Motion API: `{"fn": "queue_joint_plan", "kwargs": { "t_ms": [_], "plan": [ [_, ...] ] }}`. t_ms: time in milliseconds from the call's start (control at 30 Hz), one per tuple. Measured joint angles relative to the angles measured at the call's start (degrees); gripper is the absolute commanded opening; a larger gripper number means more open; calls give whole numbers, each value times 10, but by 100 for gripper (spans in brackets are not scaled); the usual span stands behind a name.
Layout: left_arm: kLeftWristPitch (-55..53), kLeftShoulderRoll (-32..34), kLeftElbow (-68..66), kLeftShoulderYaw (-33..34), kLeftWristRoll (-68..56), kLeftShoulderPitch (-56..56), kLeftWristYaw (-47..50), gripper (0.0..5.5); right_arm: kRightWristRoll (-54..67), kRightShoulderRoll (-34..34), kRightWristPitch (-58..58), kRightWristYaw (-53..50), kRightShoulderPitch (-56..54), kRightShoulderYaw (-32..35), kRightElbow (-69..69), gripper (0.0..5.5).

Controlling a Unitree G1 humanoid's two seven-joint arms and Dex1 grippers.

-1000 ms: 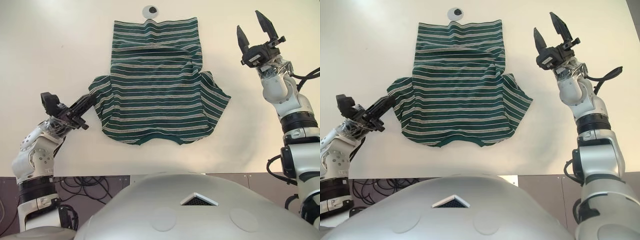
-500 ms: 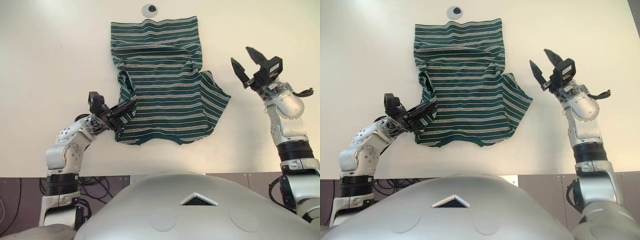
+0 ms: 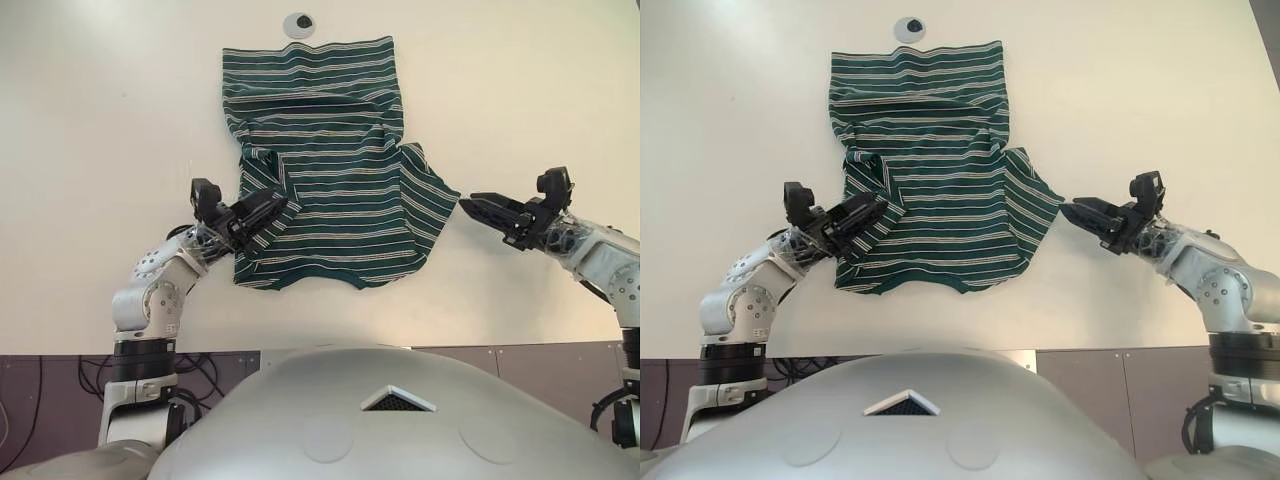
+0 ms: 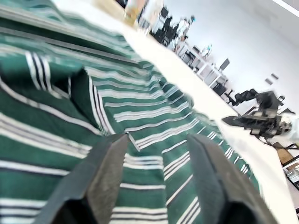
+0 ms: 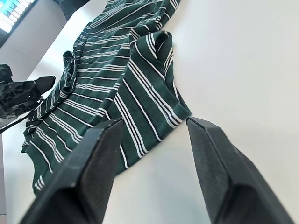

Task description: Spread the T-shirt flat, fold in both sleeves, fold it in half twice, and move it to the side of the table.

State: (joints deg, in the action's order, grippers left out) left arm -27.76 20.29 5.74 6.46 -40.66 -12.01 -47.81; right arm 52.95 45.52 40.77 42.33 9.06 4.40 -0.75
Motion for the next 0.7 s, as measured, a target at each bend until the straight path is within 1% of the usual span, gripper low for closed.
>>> {"fn": "queue_joint_plan", "kwargs": {
  "t_ms": [67,133,233,267,367,467,500,533,567,600,700],
  "plan": [
    [15,-9,15,13,-10,1,5,237,-16,-3,9,0,-4,-1,9,249],
    [54,-17,40,24,-6,1,5,237,-30,-18,11,-1,-15,2,20,249],
    [97,-27,69,25,4,-8,4,237,-47,-30,7,-10,-35,2,37,249],
    [100,-31,82,30,-1,-14,5,237,-61,-44,5,-16,-43,7,44,249],
    [94,-35,109,53,-46,-16,13,237,-73,-47,5,-15,-51,6,48,249],
    [93,-35,112,63,-56,-15,25,237,-79,-51,11,-13,-53,3,43,249],
    [93,-35,112,64,-56,-15,30,240,-80,-64,17,-12,-54,2,37,228],
    [93,-35,112,65,-57,-13,33,240,-79,-70,19,-9,-54,-3,30,219],
    [92,-34,112,68,-57,-13,36,240,-80,-70,24,-6,-54,-5,27,196],
    [92,-34,112,70,-59,-12,38,240,-80,-70,27,-3,-52,-5,24,188],
    [91,-34,111,73,-61,-8,47,240,-82,-70,42,0,-46,-7,12,131]
  ]
}}
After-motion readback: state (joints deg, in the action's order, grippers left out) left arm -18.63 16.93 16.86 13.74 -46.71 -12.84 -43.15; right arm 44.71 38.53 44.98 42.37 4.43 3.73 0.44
